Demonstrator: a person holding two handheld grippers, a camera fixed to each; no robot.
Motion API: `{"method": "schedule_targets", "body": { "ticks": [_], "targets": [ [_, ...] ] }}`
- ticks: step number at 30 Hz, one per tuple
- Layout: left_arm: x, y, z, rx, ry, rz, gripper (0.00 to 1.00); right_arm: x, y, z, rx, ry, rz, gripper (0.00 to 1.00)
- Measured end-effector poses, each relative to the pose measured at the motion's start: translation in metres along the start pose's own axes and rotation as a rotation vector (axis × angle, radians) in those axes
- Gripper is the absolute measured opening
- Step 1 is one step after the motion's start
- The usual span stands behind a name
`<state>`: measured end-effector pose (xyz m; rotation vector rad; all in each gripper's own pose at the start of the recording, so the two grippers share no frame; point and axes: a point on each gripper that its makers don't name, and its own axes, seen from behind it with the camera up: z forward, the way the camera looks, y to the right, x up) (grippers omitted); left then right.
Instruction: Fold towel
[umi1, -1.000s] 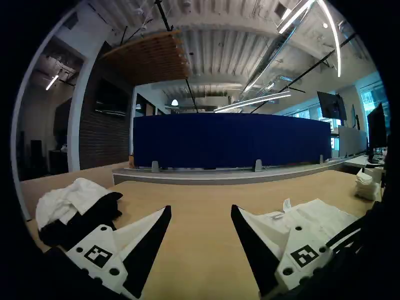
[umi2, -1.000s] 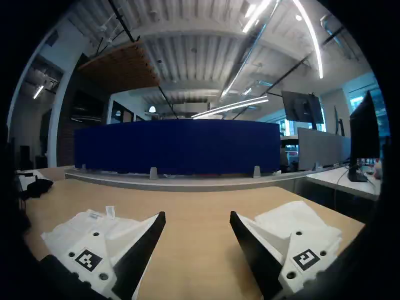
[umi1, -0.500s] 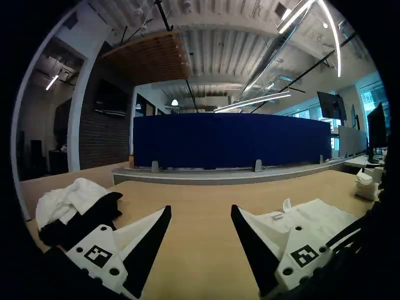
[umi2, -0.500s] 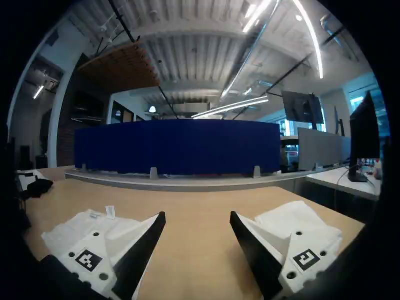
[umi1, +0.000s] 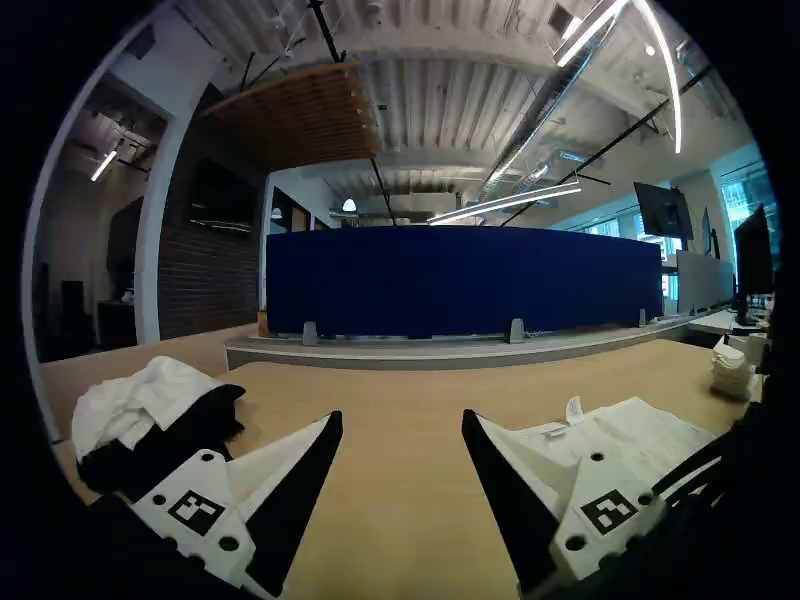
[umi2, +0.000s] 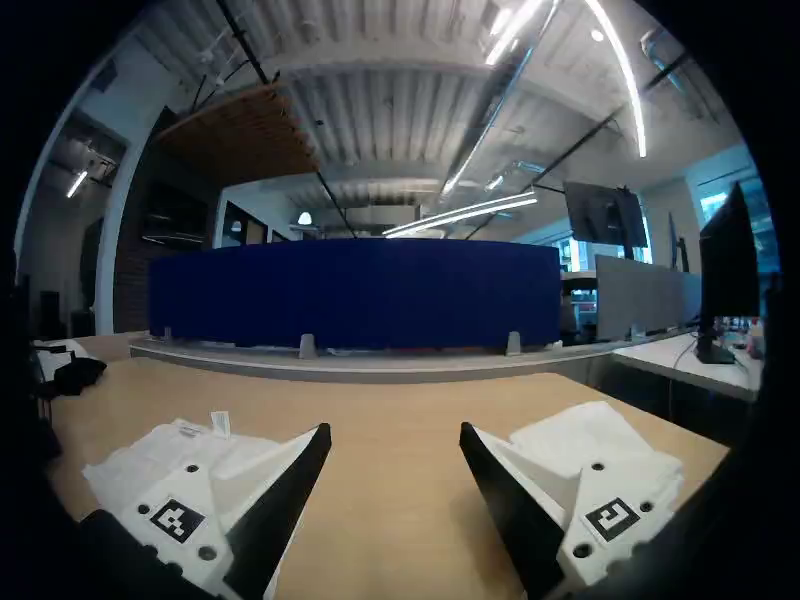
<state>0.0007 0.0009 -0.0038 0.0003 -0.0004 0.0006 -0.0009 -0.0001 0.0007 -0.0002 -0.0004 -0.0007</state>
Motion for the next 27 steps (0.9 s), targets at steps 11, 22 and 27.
{"method": "schedule_targets", "body": {
  "ticks": [11, 22, 27],
  "targets": [
    [0.022, -0.001, 0.0, 0.001, 0.028, 0.004, 0.88, 0.013, 0.005, -0.001, -0.024, -0.007, -0.006, 1.0],
    [0.095, 0.003, -0.012, -0.011, 0.014, 0.026, 0.88, 0.097, -0.001, -0.016, -0.017, 0.015, -0.022, 1.0],
    [0.131, 0.005, -0.019, -0.018, -0.005, 0.024, 0.88, 0.14, -0.004, -0.022, -0.018, 0.025, -0.02, 1.0]
  ]
}}
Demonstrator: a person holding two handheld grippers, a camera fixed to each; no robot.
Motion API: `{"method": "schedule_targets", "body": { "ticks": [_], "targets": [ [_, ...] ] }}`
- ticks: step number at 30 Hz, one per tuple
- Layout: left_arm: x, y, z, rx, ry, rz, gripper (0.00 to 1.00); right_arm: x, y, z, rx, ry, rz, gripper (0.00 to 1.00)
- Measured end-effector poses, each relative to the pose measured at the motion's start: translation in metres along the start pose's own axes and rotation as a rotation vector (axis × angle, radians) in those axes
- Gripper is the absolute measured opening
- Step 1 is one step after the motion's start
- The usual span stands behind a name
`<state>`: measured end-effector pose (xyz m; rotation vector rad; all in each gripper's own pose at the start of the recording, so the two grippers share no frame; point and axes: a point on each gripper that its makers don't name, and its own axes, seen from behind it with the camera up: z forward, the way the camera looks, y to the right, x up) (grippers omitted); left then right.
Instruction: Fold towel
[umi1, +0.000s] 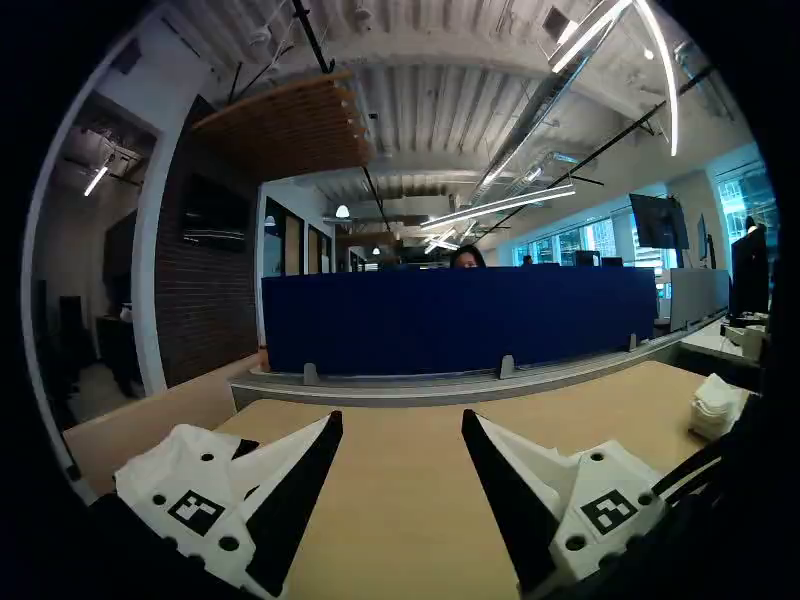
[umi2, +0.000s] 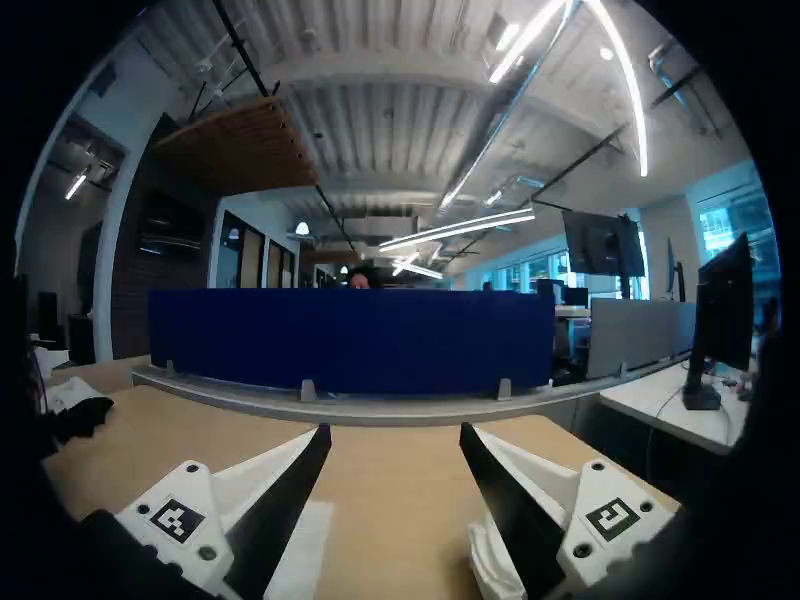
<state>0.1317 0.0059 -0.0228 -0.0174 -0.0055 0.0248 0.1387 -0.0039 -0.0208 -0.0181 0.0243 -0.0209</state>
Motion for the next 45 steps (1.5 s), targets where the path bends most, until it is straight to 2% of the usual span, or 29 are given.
{"method": "schedule_targets", "body": {
  "ticks": [5, 8, 14, 20, 27, 30, 35, 45],
  "targets": [
    [0.033, -0.001, -0.002, 0.0, -0.004, -0.007, 0.88, 0.034, 0.001, -0.001, -0.006, 0.004, -0.011, 1.0],
    [0.043, 0.002, 0.0, -0.013, -0.016, -0.004, 0.88, 0.044, 0.001, 0.001, 0.0, -0.007, -0.013, 1.0],
    [0.049, 0.02, 0.004, -0.088, -0.067, 0.02, 0.88, 0.05, -0.015, 0.003, 0.074, -0.057, -0.044, 1.0],
    [0.035, 0.046, 0.003, -0.191, -0.157, 0.061, 0.88, 0.037, -0.042, -0.001, 0.207, -0.162, -0.103, 1.0],
    [0.015, 0.079, -0.006, -0.322, -0.271, 0.11, 0.88, 0.008, -0.067, -0.015, 0.365, -0.322, -0.164, 1.0],
    [0.006, 0.087, -0.009, -0.36, -0.309, 0.116, 0.88, 0.002, -0.07, -0.019, 0.398, -0.348, -0.179, 1.0],
    [-0.011, 0.095, -0.01, -0.39, -0.347, 0.133, 0.88, -0.01, -0.072, -0.023, 0.422, -0.369, -0.195, 1.0],
    [-0.068, 0.117, -0.022, -0.449, -0.422, 0.207, 0.88, -0.063, -0.078, -0.028, 0.443, -0.433, -0.193, 1.0]
  ]
}}
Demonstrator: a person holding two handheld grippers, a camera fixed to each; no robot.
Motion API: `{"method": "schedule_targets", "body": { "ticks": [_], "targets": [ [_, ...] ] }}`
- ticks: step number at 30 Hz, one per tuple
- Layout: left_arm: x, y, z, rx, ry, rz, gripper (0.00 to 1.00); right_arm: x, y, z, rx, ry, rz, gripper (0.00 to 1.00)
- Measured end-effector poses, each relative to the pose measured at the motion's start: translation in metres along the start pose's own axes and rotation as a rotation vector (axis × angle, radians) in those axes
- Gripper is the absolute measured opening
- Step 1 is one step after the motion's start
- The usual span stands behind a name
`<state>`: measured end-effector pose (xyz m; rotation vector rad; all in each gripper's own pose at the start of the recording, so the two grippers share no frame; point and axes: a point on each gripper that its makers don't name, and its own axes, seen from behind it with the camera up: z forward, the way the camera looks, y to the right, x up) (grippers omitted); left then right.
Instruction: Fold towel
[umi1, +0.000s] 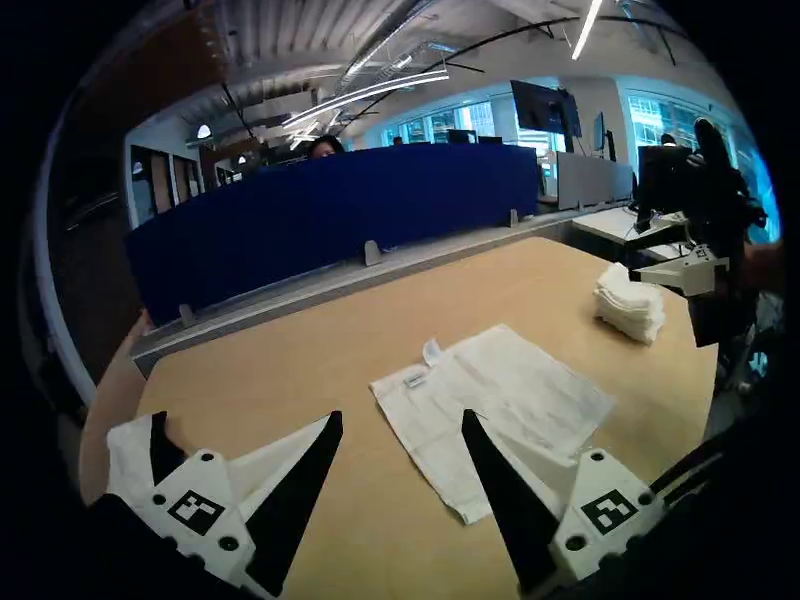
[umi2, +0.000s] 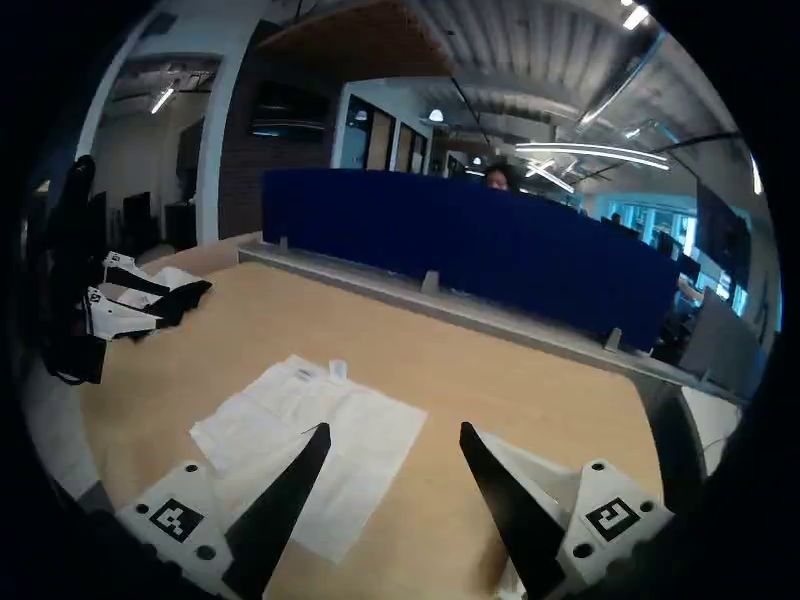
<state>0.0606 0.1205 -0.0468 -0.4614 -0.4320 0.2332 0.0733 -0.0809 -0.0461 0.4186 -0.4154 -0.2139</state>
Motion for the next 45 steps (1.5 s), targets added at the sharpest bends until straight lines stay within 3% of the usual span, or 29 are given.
{"method": "schedule_targets", "body": {
  "ticks": [11, 19, 31, 36, 45],
  "targets": [
    [-0.063, 0.027, 0.019, -0.054, -0.114, 0.045, 0.88, -0.07, -0.021, 0.021, 0.048, -0.112, -0.021, 1.0],
    [-0.103, 0.042, 0.027, -0.108, -0.212, 0.034, 0.88, -0.109, -0.038, 0.027, 0.094, -0.195, -0.036, 1.0],
    [-0.14, 0.065, 0.035, -0.219, -0.334, 0.083, 0.88, -0.154, -0.049, 0.022, 0.153, -0.325, -0.064, 1.0],
    [-0.152, 0.072, 0.04, -0.245, -0.367, 0.111, 0.88, -0.168, -0.05, 0.021, 0.16, -0.359, -0.066, 1.0],
    [-0.165, 0.076, 0.049, -0.262, -0.398, 0.102, 0.88, -0.189, -0.055, 0.024, 0.175, -0.394, -0.049, 0.98]
  ]
}}
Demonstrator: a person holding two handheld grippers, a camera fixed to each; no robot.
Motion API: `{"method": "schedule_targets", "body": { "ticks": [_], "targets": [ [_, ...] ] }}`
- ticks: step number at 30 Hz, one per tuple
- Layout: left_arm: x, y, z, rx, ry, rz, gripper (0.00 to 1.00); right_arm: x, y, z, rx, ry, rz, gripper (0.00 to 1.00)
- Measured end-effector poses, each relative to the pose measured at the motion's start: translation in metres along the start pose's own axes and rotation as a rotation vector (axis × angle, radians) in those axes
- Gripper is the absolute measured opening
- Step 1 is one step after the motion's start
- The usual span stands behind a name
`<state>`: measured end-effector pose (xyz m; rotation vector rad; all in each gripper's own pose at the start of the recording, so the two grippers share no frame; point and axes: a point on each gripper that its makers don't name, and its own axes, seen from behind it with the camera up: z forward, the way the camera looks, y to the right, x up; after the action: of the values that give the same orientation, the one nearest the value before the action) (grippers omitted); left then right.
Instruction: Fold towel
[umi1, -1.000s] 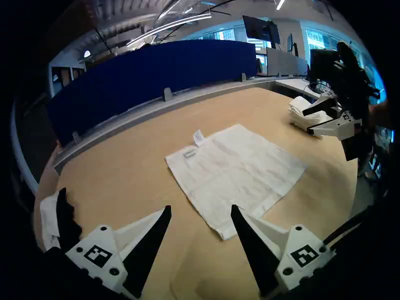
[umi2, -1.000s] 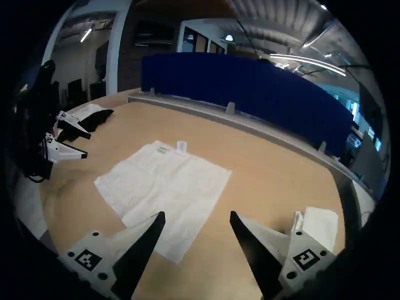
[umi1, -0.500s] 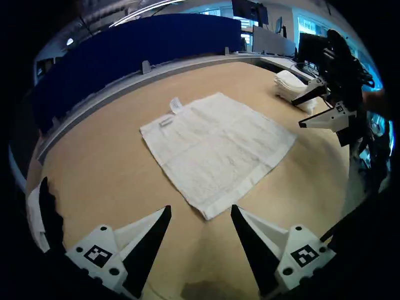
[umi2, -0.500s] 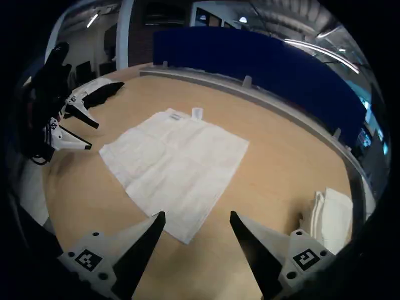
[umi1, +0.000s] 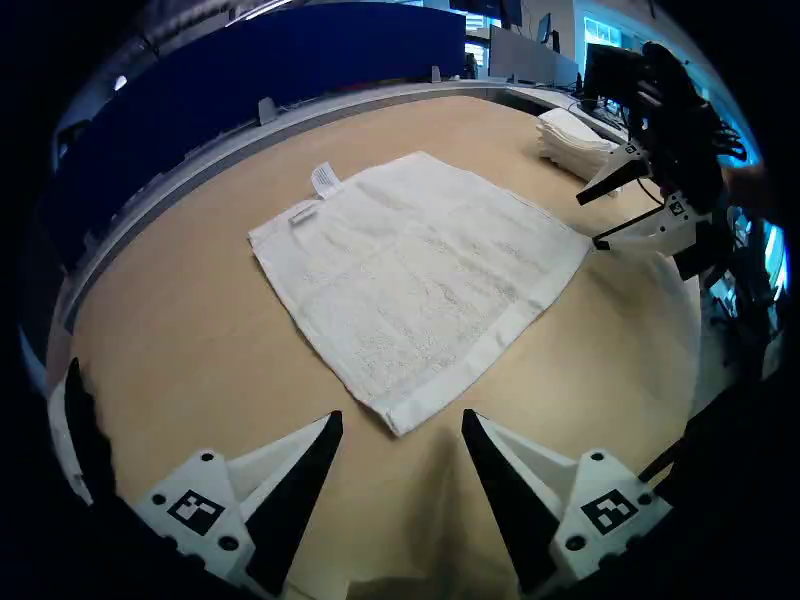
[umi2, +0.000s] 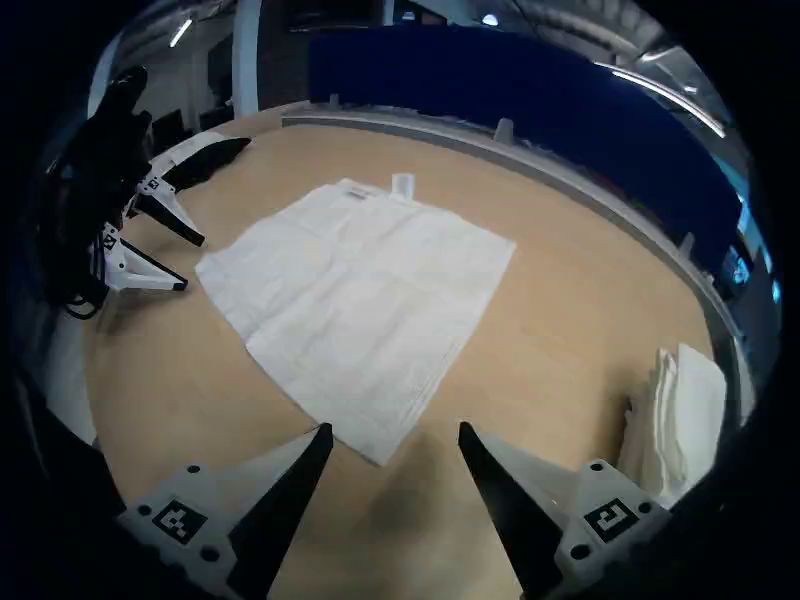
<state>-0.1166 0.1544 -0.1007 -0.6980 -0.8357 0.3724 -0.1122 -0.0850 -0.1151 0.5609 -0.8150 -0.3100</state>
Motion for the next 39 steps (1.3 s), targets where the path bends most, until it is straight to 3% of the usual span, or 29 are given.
{"method": "schedule_targets", "body": {
  "ticks": [9, 17, 29, 35, 39],
  "targets": [
    [-0.002, 0.001, 0.006, -0.01, -0.024, -0.011, 0.87, -0.007, -0.006, 0.006, 0.021, -0.015, 0.005, 0.86],
    [-0.007, 0.003, 0.007, -0.014, -0.049, -0.031, 0.7, -0.009, -0.007, 0.008, 0.034, -0.018, 0.023, 0.7],
    [-0.007, 0.0, 0.008, -0.01, -0.056, -0.041, 0.6, -0.021, -0.015, 0.01, 0.063, -0.045, 0.025, 0.43],
    [-0.008, -0.002, 0.008, -0.005, -0.062, -0.04, 0.51, -0.021, -0.015, 0.01, 0.059, -0.043, 0.025, 0.31],
    [-0.008, -0.001, 0.008, -0.002, -0.064, -0.04, 0.35, -0.021, -0.016, 0.01, 0.054, -0.04, 0.026, 0.25]
  ]
}}
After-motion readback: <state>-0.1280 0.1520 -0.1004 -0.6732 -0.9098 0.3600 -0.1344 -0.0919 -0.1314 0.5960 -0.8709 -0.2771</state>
